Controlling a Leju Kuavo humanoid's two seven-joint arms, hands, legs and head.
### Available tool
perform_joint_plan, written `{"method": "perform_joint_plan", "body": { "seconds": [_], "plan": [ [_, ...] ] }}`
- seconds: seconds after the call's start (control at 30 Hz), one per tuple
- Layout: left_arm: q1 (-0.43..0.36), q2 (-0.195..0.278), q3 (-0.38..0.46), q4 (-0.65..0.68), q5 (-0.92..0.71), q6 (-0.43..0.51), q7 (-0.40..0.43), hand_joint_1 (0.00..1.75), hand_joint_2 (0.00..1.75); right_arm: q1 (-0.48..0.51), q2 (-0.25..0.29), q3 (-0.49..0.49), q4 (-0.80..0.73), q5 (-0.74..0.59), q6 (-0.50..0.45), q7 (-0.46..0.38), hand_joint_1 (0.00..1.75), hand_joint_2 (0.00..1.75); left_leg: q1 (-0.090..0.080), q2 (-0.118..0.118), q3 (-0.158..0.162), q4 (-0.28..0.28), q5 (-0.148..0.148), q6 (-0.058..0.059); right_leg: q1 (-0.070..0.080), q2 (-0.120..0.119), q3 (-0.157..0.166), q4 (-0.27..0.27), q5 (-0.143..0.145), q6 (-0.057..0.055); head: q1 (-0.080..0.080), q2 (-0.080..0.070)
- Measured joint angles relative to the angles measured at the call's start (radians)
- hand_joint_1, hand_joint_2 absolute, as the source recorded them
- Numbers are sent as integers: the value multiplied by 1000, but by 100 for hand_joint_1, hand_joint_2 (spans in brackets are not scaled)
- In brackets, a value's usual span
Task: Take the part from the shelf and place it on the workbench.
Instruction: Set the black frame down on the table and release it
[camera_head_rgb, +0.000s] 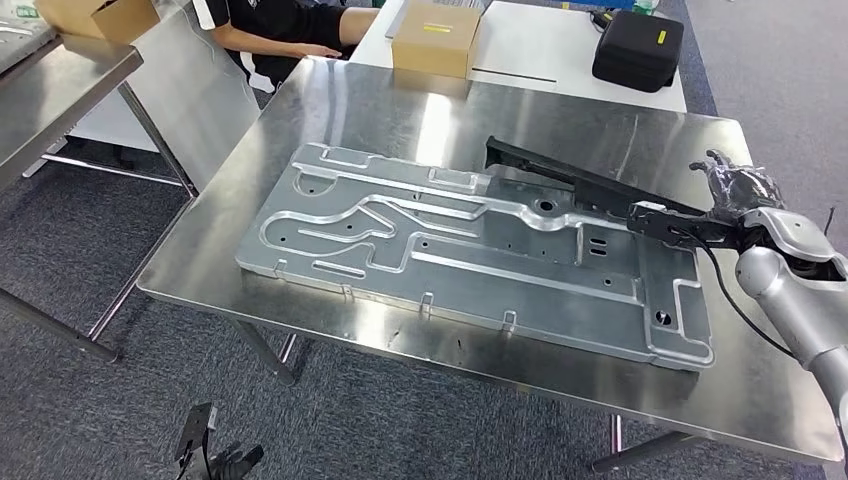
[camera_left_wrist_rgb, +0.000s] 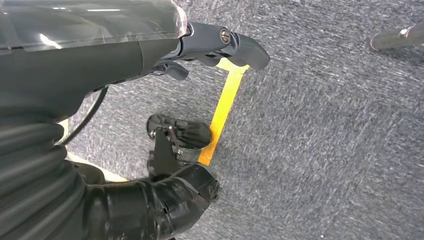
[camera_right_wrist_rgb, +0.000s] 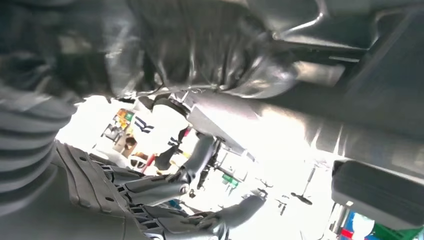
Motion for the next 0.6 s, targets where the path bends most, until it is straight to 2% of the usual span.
{"method": "perform_joint_plan", "body": {
  "seconds": [0.13, 0.2, 0.27, 0.3, 0.33, 0.37, 0.4, 0.47, 0.5, 0.53, 0.6],
  "plan": [
    [1, 0, 0, 0, 5, 0, -2, 0, 0, 3, -3, -9, 0, 3, 0, -1, 0, 0, -2, 1, 11, -27, 10, 17, -1, 1, -5, 5, -5, 18, 1, 0],
    [0, 0, 2, 0, 7, -2, -3, 0, 0, 5, -6, -16, 0, 7, 1, -1, 0, 0, 1, 3, 13, -34, 15, 27, -3, 0, -31, 67, -47, 27, 1, 0],
    [1, 0, 6, 0, 9, -4, -5, 0, 0, 9, -7, -20, 0, 11, 4, -2, 0, 0, 0, 3, 12, -35, 15, 32, -4, -1, -89, 194, -112, 35, 1, 0],
    [1, 0, 9, 0, 9, -6, -6, 0, 0, 12, -8, -20, 0, 13, 6, -2, 0, 0, 0, 4, 12, -35, 15, 32, -5, -2, -116, 250, -131, 37, 1, 0],
    [1, 0, 12, 0, 9, -8, -8, 0, 0, 16, -9, -20, 0, 15, 9, -2, 0, 0, -1, 4, 12, -35, 15, 32, -6, -2, -129, 277, -133, 37, 1, 0],
    [1, 0, 13, 0, 9, -11, -9, 0, 0, 19, -10, -20, 0, 17, 12, -2, 0, 0, -1, 4, 12, -34, 15, 32, -7, -2, -123, 265, -115, 36, 1, 0],
    [1, 0, 14, 0, 9, -13, -10, 0, 0, 20, -12, -21, 0, 18, 14, -2, 0, 0, -1, 3, 13, -34, 15, 31, -7, -2, -97, 214, -83, 34, 1, 0],
    [1, 0, 15, 0, 9, -18, -10, 0, 0, 18, -17, -23, 0, 21, 18, -2, 0, 0, -3, 3, 14, -32, 14, 29, -4, -5, -26, 71, -22, 27, 1, 0],
    [1, 0, 15, 0, 9, -20, -10, 0, 0, 17, -20, -25, -1, 22, 20, -3, 0, 0, -4, 2, 13, -31, 15, 26, -1, -6, -2, 22, -6, 23, 1, 0],
    [1, -1, 15, 0, 9, -21, -10, 0, 0, 16, -22, -27, -1, 24, 21, -3, 0, 0, -4, 2, 12, -31, 16, 23, 3, -6, 8, -2, -1, 19, 1, 0],
    [2, -1, 15, 0, 10, -24, -10, 0, 0, 15, -25, -29, -2, 28, 25, -3, 0, 0, -5, 2, 10, -31, 19, 14, 5, -5, 8, -8, 1, 12, 0, 0]
  ]
}}
